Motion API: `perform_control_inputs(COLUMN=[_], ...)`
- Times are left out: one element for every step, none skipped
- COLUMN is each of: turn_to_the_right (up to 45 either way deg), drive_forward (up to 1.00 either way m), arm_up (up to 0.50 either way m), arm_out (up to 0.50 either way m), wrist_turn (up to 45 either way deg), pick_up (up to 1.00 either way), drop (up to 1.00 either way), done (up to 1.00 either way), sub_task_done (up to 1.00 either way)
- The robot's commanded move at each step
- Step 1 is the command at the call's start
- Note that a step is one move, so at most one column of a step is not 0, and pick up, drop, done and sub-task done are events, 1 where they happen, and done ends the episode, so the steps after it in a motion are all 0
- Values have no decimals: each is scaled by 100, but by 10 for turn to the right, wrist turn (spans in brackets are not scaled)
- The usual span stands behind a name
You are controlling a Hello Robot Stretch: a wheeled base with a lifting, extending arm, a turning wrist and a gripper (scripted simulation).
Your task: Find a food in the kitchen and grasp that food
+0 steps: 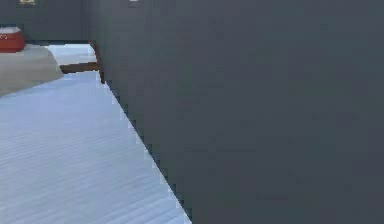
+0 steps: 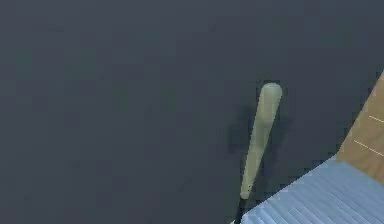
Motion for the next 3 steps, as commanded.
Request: perform_control_inputs(turn_to_the_right=[450, 450, 420], drive_forward=[0, 0, 0], arm_up=[0, 0, 0], arm_out=[0, 0, 0], wrist_turn=[0, 0, 0], pick_up=[0, 0, 0], drop=[0, 0, 0], done=[0, 0, 0], sub_task_done=[0, 0, 0])
